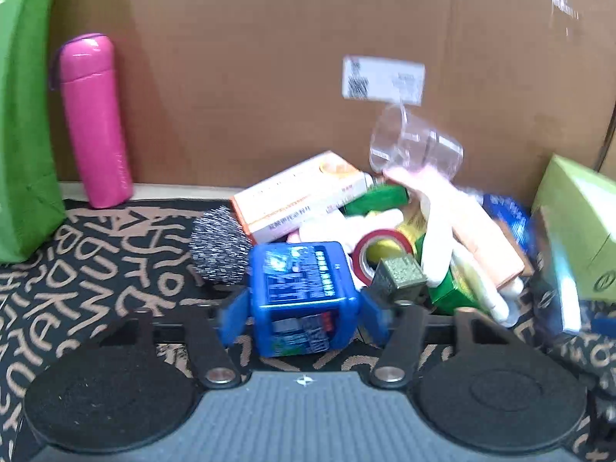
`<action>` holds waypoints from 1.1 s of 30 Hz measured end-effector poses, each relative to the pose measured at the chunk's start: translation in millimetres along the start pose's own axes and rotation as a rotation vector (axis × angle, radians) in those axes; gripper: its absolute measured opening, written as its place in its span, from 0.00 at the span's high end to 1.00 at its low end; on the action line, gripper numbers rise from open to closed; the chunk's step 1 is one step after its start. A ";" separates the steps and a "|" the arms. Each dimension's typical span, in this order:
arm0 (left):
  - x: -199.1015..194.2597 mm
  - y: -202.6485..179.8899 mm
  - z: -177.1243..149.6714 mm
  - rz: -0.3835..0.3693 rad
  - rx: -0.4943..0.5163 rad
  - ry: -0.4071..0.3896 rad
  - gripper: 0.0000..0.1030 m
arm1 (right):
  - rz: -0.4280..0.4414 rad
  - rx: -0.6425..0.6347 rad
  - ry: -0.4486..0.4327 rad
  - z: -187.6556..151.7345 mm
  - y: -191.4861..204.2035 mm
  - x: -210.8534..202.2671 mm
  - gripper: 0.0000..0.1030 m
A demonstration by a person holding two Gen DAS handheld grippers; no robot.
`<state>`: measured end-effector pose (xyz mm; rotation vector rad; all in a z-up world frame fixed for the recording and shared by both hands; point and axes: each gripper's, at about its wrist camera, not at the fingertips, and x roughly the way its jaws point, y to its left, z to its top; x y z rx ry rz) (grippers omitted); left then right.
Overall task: Organize objects
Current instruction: 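Move both grippers toward the pile of items, then grasp the blue box with the left gripper while the right grasps the slim blue-grey box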
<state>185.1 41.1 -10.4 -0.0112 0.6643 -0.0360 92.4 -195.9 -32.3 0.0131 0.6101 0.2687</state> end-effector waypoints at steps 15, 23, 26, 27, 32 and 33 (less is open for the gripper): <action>6.3 16.1 -14.7 -0.122 0.020 0.032 0.41 | -0.074 0.050 0.041 -6.6 -31.0 35.7 0.75; -5.7 1.2 -32.8 -0.120 0.083 0.052 0.37 | -0.047 -0.070 0.091 -21.8 -27.4 8.7 0.73; -2.8 0.9 -33.8 -0.102 0.098 0.038 0.37 | -0.041 -0.088 0.120 -16.7 -25.8 12.8 0.73; -3.8 1.8 -34.1 -0.103 0.096 0.040 0.37 | -0.033 -0.090 0.127 -16.0 -26.6 13.0 0.73; -5.0 2.9 -33.0 -0.100 0.088 0.046 0.32 | 0.019 -0.027 0.145 -14.1 -39.9 10.5 0.72; -3.9 2.3 -31.6 -0.090 0.091 0.050 0.33 | 0.028 -0.005 0.149 -12.3 -42.3 10.6 0.70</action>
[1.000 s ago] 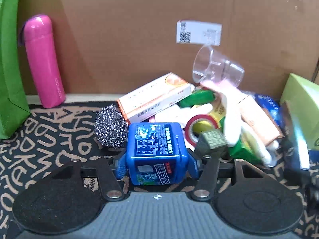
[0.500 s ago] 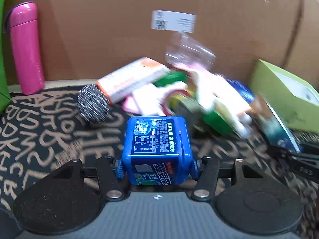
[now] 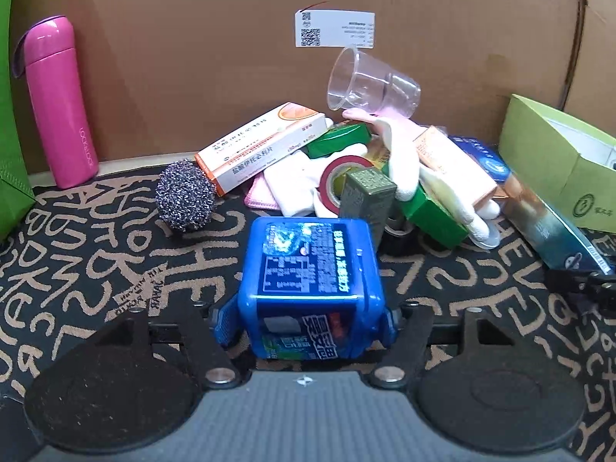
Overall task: Organize objects
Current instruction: 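Grasp the blue box with the left gripper while the right grasps the slim blue-grey box, then carry both boxes over the lime-green box and open both grippers to drop them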
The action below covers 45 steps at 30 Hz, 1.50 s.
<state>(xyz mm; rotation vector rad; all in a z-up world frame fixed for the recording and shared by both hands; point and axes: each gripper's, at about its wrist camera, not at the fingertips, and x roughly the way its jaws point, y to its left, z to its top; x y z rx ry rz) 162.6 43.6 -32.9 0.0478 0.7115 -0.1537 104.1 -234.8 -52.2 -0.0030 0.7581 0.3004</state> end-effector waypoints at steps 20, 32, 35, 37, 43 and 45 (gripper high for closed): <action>-98.6 -95.2 48.6 -0.193 0.127 -0.169 0.41 | 0.102 0.054 -0.254 -1.5 -31.4 -89.7 0.79; -37.9 -224.0 121.7 -0.312 0.181 -0.173 0.41 | -0.101 0.212 -0.395 44.4 -128.6 -116.1 0.79; -15.3 -251.6 131.2 -0.284 0.202 -0.180 0.41 | -0.140 0.250 -0.400 57.0 -154.4 -101.3 0.79; 2.0 -263.8 135.2 -0.267 0.208 -0.168 0.41 | -0.138 0.284 -0.390 62.9 -170.8 -87.7 0.79; 39.6 -267.9 136.1 -0.307 0.177 -0.127 0.22 | -0.143 0.257 -0.308 57.0 -190.9 -49.5 0.78; 42.4 -263.8 133.6 -0.307 0.144 -0.131 0.08 | -0.157 0.227 -0.309 51.8 -190.1 -42.3 0.64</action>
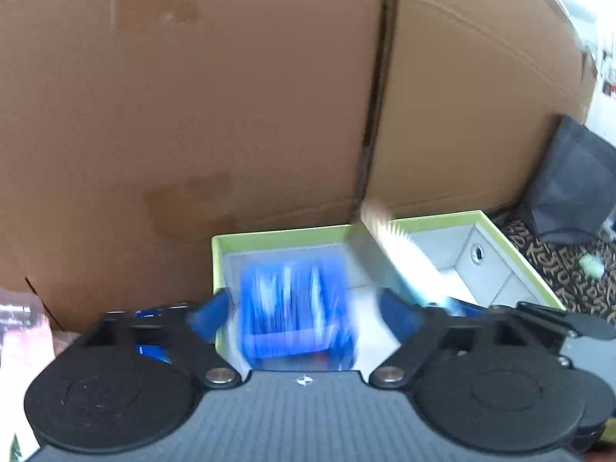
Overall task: Organize objects
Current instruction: 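Carry both boxes over the lime-green box and open both grippers to drop them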
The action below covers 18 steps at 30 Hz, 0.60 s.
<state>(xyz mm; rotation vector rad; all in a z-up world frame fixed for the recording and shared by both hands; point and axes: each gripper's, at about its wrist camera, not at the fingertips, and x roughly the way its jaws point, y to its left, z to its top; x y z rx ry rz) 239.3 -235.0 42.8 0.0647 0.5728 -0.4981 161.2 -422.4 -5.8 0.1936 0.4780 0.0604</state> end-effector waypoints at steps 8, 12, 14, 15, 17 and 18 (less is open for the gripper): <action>-11.7 13.4 0.4 0.020 -0.088 -0.031 0.08 | -0.032 0.013 -0.083 -14.4 -3.9 -15.6 0.20; -38.2 25.7 -6.6 0.026 -0.131 -0.063 0.08 | -0.043 -0.013 -0.144 -17.8 7.9 -35.0 0.03; -56.3 35.3 -13.2 0.030 -0.154 -0.076 0.08 | -0.042 -0.031 -0.174 -19.5 17.5 -46.8 0.00; -66.4 39.5 -16.6 0.038 -0.166 -0.086 0.08 | -0.034 -0.041 -0.189 -20.1 23.6 -54.8 0.00; -84.1 52.6 -21.2 0.071 -0.190 -0.105 0.07 | -0.003 -0.059 -0.213 -18.9 34.3 -68.5 0.00; -93.7 57.7 -25.7 0.091 -0.199 -0.114 0.06 | 0.014 -0.067 -0.223 -19.8 40.4 -74.2 0.00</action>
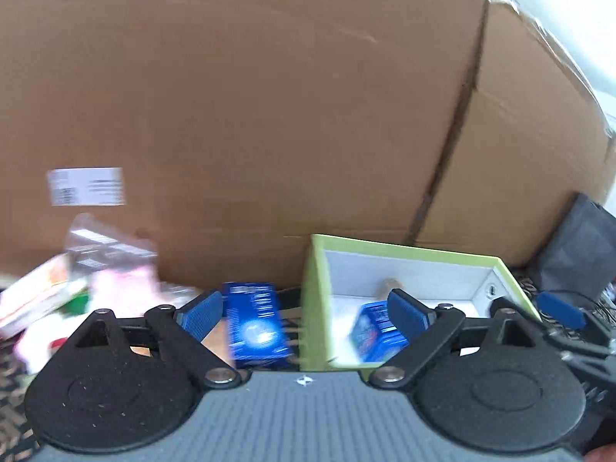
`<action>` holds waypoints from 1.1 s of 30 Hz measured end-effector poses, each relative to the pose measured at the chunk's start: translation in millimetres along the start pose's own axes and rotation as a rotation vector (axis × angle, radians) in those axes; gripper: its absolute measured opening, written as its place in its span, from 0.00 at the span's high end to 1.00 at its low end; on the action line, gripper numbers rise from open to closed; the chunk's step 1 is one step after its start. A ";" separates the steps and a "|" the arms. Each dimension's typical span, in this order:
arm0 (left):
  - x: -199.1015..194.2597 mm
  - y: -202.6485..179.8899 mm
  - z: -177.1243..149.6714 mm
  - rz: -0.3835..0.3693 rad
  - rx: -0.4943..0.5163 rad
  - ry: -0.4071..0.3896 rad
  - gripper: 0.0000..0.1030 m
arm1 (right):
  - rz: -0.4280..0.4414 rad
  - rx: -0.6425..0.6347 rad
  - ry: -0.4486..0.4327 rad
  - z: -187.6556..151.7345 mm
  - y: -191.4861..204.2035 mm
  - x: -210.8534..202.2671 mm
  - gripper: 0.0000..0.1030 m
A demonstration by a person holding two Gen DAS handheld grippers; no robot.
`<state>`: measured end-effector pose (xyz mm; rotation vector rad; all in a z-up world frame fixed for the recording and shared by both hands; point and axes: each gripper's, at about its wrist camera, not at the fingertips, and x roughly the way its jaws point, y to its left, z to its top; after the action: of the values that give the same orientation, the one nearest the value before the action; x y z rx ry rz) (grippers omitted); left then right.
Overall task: Organize objects
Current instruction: 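Grasp the dark green tape roll with the left gripper while the right grasps the brown bottle box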
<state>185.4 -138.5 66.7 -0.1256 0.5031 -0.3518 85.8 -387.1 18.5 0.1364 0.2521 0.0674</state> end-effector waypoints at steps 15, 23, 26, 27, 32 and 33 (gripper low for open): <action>-114.4 80.7 -79.5 0.220 0.143 -0.283 0.03 | 0.326 -0.157 0.072 -11.4 133.0 -21.4 0.00; -100.1 139.4 -92.4 0.250 -0.034 -0.199 0.03 | 0.281 -0.280 0.090 -32.9 189.7 24.8 0.00; -89.1 155.2 -84.9 0.250 -0.074 -0.175 0.03 | 0.224 -0.323 0.117 -44.4 193.9 47.2 0.00; -83.3 159.3 -82.4 0.248 -0.089 -0.168 0.03 | 0.214 -0.322 0.130 -47.6 194.6 54.4 0.00; -56.2 156.1 -79.2 0.182 -0.012 -0.118 0.03 | 0.226 -0.269 0.163 -65.2 195.8 79.0 0.01; -52.4 155.7 -81.6 0.171 0.010 -0.112 0.03 | 0.218 -0.275 0.167 -68.7 196.0 81.2 0.02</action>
<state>148.9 22.9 -12.3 -0.0910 0.3980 -0.1790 137.2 -177.9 -39.2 -0.1164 0.3914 0.3293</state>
